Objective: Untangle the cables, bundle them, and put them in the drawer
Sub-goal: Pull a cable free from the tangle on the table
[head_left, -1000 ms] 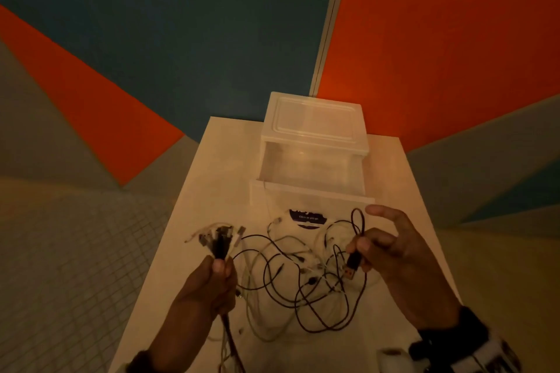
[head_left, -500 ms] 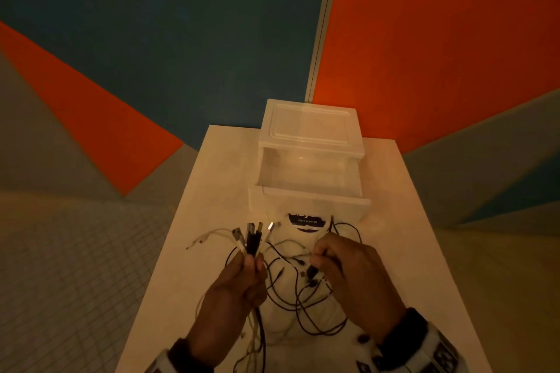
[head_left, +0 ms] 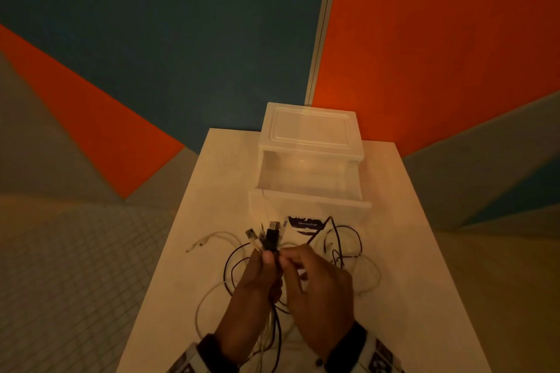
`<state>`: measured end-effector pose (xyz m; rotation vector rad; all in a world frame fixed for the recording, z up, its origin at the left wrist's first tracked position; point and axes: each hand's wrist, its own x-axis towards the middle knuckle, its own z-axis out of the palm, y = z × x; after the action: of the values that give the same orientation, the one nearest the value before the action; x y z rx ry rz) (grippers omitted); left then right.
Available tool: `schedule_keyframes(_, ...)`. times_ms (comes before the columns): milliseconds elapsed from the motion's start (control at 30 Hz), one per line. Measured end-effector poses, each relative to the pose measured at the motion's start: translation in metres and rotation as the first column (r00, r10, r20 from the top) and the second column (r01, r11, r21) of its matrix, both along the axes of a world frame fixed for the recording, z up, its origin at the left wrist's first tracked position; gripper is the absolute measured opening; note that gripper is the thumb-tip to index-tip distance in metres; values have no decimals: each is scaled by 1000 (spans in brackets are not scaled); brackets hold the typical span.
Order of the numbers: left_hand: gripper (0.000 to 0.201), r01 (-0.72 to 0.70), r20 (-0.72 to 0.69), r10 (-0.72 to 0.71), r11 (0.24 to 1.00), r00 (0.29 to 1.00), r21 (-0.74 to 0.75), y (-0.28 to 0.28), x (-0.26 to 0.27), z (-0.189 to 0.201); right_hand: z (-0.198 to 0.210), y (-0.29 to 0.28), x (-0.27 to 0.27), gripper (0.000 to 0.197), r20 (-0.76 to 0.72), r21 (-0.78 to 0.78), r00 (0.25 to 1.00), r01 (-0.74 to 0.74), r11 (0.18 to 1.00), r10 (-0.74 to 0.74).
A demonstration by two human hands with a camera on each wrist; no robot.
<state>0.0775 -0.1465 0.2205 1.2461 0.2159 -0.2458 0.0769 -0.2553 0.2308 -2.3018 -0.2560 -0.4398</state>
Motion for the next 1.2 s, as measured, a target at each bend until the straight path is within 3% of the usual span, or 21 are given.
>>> schedule_keyframes(167,21,1,5,-1,999,1000,32,2,0,-7,-1,8,-9,25,-46,-144,998,-36,989,30)
schedule_keyframes(333,25,-62,-46,62,998,997,7,5,3,-9,-5,12,-19,51,-275,-46,946,-194,980,174)
schedule_keyframes(433,36,-82,-49,82,997,995,9,6,3,-10,-6,8,-19,50,-275,19,935,-228,974,224)
schedule_keyframes(567,44,-111,-27,112,993,993,23,3,2,-11,-6,-3,-17,29,-155,-112,978,-155,982,137)
schedule_keyframes(633,51,-140,-20,141,990,990,33,2,2,-8,-8,-5,-16,33,-195,-101,974,-135,986,114)
schedule_keyframes(733,47,-170,25,169,985,985,19,5,7,-6,-12,-11,-17,33,-346,-96,911,-274,957,226)
schedule_keyframes(833,37,-199,25,202,976,979,-83,17,14,-7,-28,-28,-19,27,-474,102,784,-404,909,402)
schedule_keyframes(933,33,-208,5,212,964,977,-165,39,19,-9,-58,-57,-28,28,-581,357,666,-307,882,467)
schedule_keyframes(1000,34,-222,1,227,954,974,-199,55,21,-9,-87,-81,-37,30,-687,365,604,-193,911,403)
schedule_keyframes(1100,29,-236,-30,241,910,970,-341,76,25,-4,-131,-117,-49,52,-778,158,586,-166,973,227)
schedule_keyframes(1167,23,-232,-38,237,886,971,-402,83,28,-1,-141,-128,-47,61,-748,62,646,-155,986,149)
schedule_keyframes(1200,21,-215,-27,223,890,974,-402,83,27,0,-129,-124,-42,60,-694,58,713,-83,995,100)
